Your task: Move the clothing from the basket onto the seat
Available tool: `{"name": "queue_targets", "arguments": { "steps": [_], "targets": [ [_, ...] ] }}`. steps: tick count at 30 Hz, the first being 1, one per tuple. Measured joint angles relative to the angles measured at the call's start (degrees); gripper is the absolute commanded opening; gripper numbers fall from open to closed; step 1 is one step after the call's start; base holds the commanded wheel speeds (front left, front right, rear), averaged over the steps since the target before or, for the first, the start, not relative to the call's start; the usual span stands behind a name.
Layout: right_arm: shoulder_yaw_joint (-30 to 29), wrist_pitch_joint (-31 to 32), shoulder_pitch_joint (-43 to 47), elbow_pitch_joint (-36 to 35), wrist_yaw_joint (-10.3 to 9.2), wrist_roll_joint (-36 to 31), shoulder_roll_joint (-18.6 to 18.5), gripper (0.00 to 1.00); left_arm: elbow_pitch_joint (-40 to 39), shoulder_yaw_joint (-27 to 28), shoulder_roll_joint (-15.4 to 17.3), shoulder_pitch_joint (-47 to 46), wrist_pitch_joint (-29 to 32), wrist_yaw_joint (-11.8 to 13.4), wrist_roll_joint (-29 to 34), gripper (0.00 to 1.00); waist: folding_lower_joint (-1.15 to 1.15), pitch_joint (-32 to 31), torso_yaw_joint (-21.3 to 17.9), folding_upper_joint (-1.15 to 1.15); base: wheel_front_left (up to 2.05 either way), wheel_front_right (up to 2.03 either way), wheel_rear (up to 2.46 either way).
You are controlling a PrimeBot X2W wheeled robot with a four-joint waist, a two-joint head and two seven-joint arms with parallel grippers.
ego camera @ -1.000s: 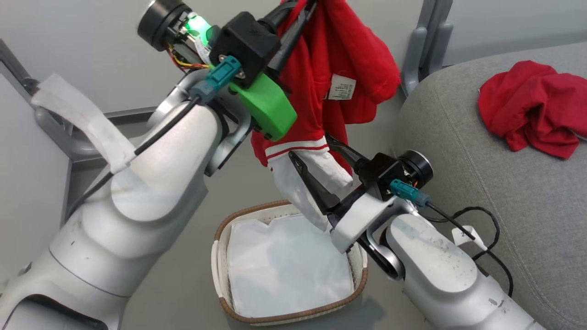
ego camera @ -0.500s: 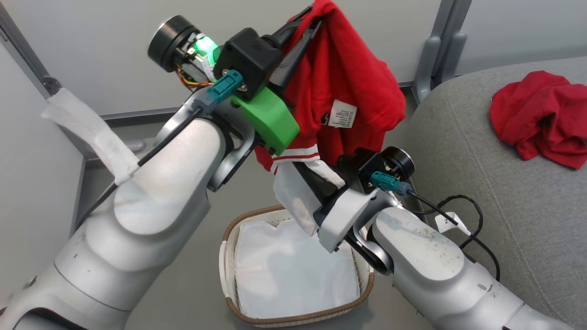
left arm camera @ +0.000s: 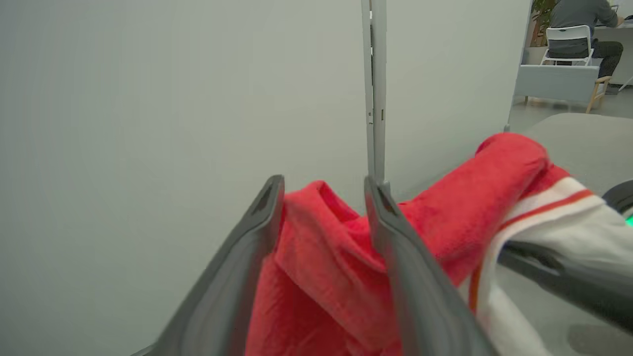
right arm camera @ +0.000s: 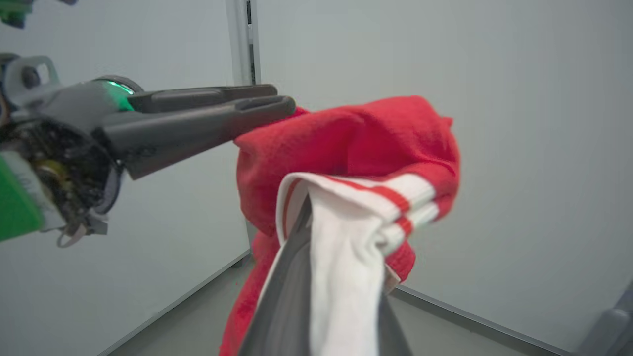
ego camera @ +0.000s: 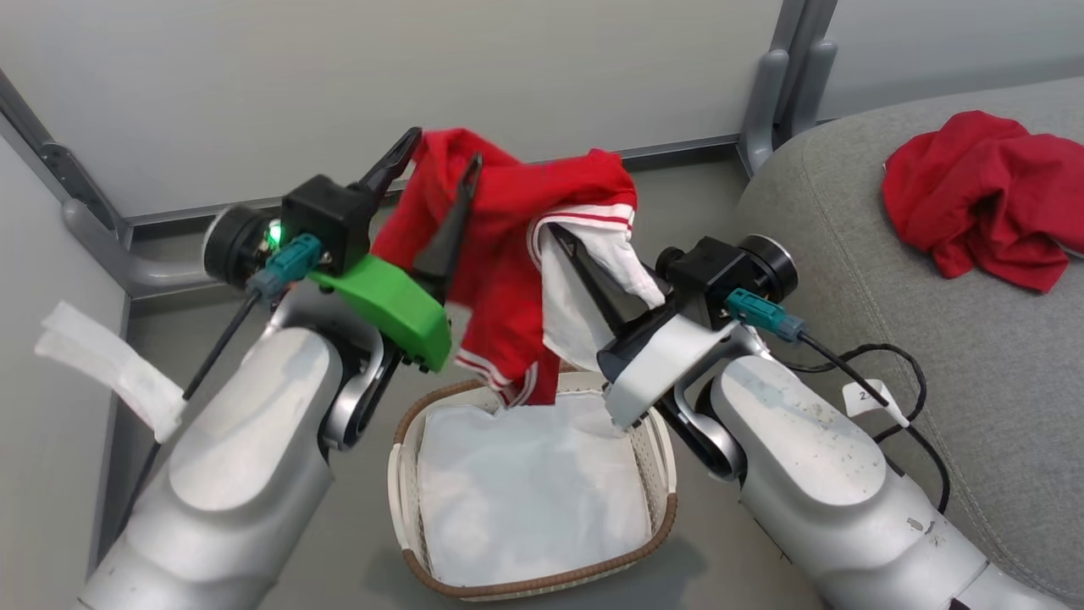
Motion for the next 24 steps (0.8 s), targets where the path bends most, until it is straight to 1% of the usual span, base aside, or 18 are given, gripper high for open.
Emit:
{"name": "queue_targets", "arguments": {
  "steps": [8, 15, 24],
  "targets": [
    [-5.06, 0.00, 0.76, 0.91, 0.00, -3.53, 0.00, 0.00, -1.59, -0.33, 0.73, 8.80, -4.43, -0.01, -1.69, 1.00, 0.00, 0.25, -0.29, 0.00, 0.00, 0.00, 0.00],
    [-9.66, 0.00, 2.35, 1.58, 0.00, -6.35, -0.01, 0.00, -4.43, -1.89, 1.34, 15.82, -5.82, -0.04, -2.70, 1.00, 0.00, 0.19, -1.06, 0.00, 0.00, 0.00, 0.00],
    [-13.32, 0.00, 3.04, 1.80, 0.00, -8.36, -0.01, 0.00, -5.78, -3.70, 1.23, 19.80, -6.82, 0.70, -2.48, 1.00, 0.00, 0.24, -1.60, 0.00, 0.00, 0.00, 0.00]
  ]
}}
